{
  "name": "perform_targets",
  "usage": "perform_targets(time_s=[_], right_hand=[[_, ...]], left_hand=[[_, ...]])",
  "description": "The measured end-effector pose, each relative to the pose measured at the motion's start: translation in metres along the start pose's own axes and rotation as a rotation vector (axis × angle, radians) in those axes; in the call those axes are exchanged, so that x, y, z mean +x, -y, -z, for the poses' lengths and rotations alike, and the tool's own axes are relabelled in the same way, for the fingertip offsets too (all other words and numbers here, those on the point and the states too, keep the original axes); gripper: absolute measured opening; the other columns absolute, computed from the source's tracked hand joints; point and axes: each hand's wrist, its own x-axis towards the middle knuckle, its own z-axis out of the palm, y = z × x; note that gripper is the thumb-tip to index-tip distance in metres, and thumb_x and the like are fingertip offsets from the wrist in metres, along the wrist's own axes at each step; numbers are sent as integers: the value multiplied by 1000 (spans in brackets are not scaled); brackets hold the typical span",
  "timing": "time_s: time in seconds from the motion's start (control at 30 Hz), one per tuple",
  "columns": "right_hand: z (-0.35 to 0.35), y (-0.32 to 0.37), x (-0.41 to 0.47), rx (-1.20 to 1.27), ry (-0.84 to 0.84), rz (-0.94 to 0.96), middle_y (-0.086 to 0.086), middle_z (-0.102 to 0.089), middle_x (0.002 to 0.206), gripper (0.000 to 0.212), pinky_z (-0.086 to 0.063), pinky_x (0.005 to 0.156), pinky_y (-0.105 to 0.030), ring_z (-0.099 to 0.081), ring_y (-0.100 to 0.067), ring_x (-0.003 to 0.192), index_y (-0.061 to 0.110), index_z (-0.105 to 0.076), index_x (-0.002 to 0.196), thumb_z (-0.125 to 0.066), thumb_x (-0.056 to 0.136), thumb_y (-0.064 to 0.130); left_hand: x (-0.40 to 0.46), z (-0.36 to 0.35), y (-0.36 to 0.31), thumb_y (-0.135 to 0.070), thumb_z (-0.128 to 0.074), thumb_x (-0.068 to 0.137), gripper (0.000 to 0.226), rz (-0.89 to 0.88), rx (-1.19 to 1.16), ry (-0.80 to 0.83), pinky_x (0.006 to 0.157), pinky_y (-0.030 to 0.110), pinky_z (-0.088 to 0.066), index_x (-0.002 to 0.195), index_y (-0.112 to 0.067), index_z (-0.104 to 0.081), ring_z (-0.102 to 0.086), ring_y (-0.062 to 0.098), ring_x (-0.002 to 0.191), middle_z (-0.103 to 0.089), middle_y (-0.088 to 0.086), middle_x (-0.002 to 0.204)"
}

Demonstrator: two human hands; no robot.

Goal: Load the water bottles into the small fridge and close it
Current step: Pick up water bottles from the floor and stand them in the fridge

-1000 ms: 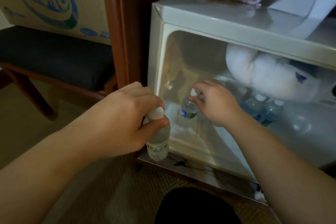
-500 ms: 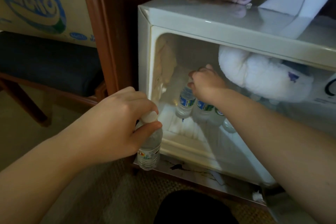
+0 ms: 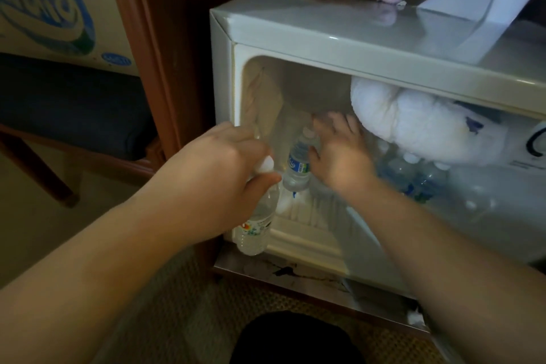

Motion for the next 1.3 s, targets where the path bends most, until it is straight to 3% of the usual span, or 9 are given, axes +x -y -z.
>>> perform_targets(time_s=[0.1,0.17,0.2,0.3,0.4,0.6,0.73,0.93,1.3], right_hand=[[-20,4,-60,197,-172,103,-11,-60,109,32,-49,80,-39,-53,-31,100,11,-68,119,-65,87,16],[-44,4,-100,261,137,39,-7,-57,118,35,-51,83,-39,-55,-28,109,19,-62,125,-64,92,29],[-59,1,-117,232,365,-3,-7,-51,135,46,-49,96,-41,-51,-28,125,26,-53,137,-59,95,42],[-101,-15,-153,105,690,-13,-3,4,173,74,-4,127,-45,3,-25,159,38,-6,163,-29,100,70],[-115,-21,-161,70,662,6,-1,21,171,76,8,126,-45,22,-21,156,39,9,163,-11,99,76],[-115,-20,-164,44,612,9,-2,14,172,82,5,126,-47,18,-22,158,39,8,163,4,90,77],[-121,-23,-167,98,561,-1,-1,12,173,77,3,128,-48,19,-20,157,41,3,163,-5,96,78],[-117,-25,-167,133,572,-7,3,22,169,74,8,127,-47,27,-15,154,41,7,163,-12,99,75],[-118,-24,-166,121,574,-21,3,21,170,74,13,124,-44,26,-15,155,44,7,162,-16,99,75]], left_hand=[[18,-3,-9,-49,-51,96,43,29,79,2,84,29,-48,113,-15,-73,-60,20,94,-65,0,99],[31,-8,-15,-44,-53,101,39,29,102,23,86,32,-51,121,-14,-69,-60,22,94,-64,3,102],[38,-12,-16,-39,-54,104,35,43,109,48,84,33,-51,124,-13,-66,-59,21,93,-62,3,102],[59,-32,-19,-22,-58,104,21,129,175,173,74,30,-44,124,-15,-60,-55,20,88,-59,2,101],[73,-51,-18,-12,-59,101,17,193,249,219,71,31,-38,118,-12,-60,-47,20,84,-53,3,93],[107,-70,-22,-1,-57,97,24,260,326,259,74,31,-36,119,-8,-60,-46,24,87,-58,10,104],[126,-86,-15,-4,-62,91,33,224,339,309,77,30,-39,123,-8,-58,-60,29,108,-61,11,120],[160,-96,-7,-4,-57,99,29,447,263,366,88,38,-52,127,-4,-65,-66,34,109,-66,18,120],[170,-103,6,-11,-64,90,37,381,389,277,96,40,-57,126,-15,-71,-68,32,115,-72,9,123]])
